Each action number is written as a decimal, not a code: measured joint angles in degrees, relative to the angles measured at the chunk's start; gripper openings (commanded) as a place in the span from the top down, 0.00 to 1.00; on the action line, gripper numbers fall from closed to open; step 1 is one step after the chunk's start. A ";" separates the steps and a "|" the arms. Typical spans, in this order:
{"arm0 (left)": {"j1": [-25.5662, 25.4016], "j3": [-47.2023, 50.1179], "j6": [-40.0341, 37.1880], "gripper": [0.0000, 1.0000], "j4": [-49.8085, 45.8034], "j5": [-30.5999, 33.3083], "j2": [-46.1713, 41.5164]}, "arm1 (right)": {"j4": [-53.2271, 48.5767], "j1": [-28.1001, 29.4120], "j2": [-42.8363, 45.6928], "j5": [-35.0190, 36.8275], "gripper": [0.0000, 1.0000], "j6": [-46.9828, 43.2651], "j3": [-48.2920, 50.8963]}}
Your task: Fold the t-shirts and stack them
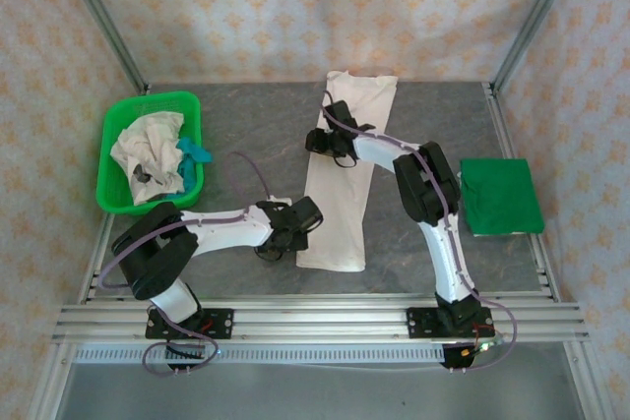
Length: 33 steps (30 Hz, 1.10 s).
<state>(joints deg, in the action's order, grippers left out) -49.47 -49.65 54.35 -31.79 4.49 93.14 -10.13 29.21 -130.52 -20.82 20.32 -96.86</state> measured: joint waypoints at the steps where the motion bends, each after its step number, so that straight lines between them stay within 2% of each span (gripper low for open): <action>1: 0.02 0.26 -0.17 0.24 0.26 -0.15 -0.22 | 0.02 0.00 0.24 0.35 0.44 -0.17 0.24; 4: 0.13 1.46 -0.76 0.25 1.62 -1.20 -1.53 | 0.44 0.00 3.58 3.34 0.40 -1.03 4.74; 12: 1.03 4.17 -1.90 0.30 4.92 -6.29 -4.76 | 3.65 -2.78 20.09 12.28 0.40 -0.94 20.28; 15: 0.85 4.98 -1.66 0.31 6.99 -11.80 -6.34 | 5.22 -5.01 22.40 13.79 0.40 -0.79 22.56; 17: 0.33 5.01 -1.44 0.31 8.00 -14.84 -7.02 | 5.70 -6.19 22.47 14.49 0.40 -0.48 23.43; 21: -0.04 5.01 -1.03 0.31 9.11 -18.69 -8.94 | 5.70 -8.04 21.11 15.26 0.48 0.17 23.78; 27: -0.13 5.25 -0.13 0.38 9.40 -20.70 -9.33 | 3.85 -12.83 12.07 15.23 0.63 0.46 15.85; 30: -0.66 5.38 0.33 0.47 9.57 -20.94 -8.35 | 2.75 -14.78 8.02 15.19 0.67 0.39 12.39; 33: -0.81 6.40 1.03 0.65 10.05 -21.35 -7.02 | 1.25 -15.74 5.62 14.78 0.75 0.35 10.03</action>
<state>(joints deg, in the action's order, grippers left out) -50.28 -43.24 55.37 -21.74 -16.86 86.13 -8.88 13.47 -124.90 -6.04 20.67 -86.83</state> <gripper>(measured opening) 0.447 0.294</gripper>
